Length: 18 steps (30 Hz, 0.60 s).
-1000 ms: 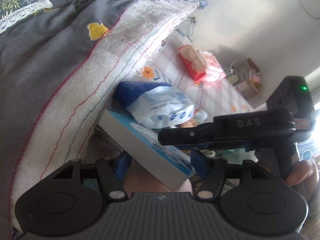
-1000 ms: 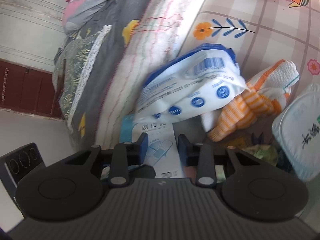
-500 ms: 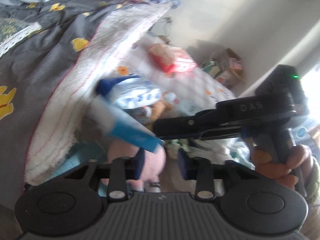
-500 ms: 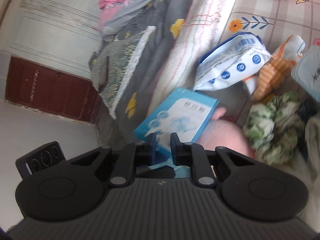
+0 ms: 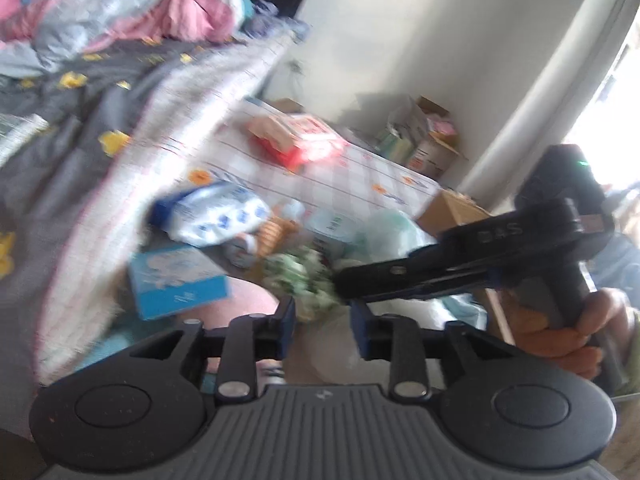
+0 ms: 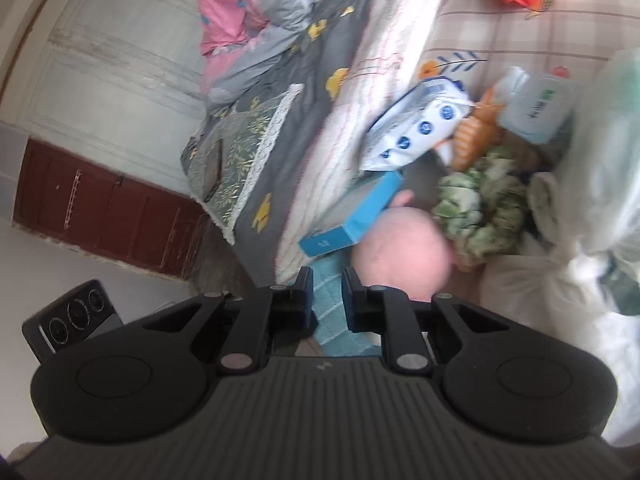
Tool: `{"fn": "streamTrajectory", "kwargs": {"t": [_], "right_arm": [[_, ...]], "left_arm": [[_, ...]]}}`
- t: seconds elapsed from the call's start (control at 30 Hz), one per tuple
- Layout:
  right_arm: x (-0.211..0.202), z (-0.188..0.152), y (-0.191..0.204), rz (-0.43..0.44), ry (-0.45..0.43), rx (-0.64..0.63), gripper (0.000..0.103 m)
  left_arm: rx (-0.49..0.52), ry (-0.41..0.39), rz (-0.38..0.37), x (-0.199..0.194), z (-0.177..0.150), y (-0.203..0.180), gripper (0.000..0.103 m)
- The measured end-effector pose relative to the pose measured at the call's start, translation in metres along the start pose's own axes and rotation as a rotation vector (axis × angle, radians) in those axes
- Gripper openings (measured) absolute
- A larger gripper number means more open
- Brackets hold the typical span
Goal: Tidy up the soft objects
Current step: 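Grasp the light blue small box with the right gripper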
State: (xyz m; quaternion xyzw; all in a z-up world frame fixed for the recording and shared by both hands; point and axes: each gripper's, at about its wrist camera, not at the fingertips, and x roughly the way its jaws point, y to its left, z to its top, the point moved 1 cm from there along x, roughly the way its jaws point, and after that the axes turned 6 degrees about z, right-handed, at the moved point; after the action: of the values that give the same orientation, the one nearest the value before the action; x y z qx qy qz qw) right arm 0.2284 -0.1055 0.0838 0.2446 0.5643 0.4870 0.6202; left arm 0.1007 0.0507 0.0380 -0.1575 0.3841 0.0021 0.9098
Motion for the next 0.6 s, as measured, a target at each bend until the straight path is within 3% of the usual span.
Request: {"fn": "streamTrajectory", "kwargs": {"t": [0.17,0.27,0.5,0.6], "right_arm": [[0.019,0.019,-0.006,-0.006,0.002,0.034,0.035],[0.046,0.038,-0.01,-0.016,0.018,0.055,0.043],[0.12,0.078,-0.034,-0.104,0.124,0.108,0.045],[0.142,0.086,-0.041,-0.142,0.169,0.11,0.045]], "left_arm": [[-0.05,-0.053,0.117,-0.003,0.001,0.029,0.068],[-0.083,-0.014,0.132,0.009,0.01,0.048,0.083],[-0.206,0.134,0.094,0.055,0.023,0.088,0.084],[-0.216,0.174,0.087,0.07,0.024,0.095,0.084]]}}
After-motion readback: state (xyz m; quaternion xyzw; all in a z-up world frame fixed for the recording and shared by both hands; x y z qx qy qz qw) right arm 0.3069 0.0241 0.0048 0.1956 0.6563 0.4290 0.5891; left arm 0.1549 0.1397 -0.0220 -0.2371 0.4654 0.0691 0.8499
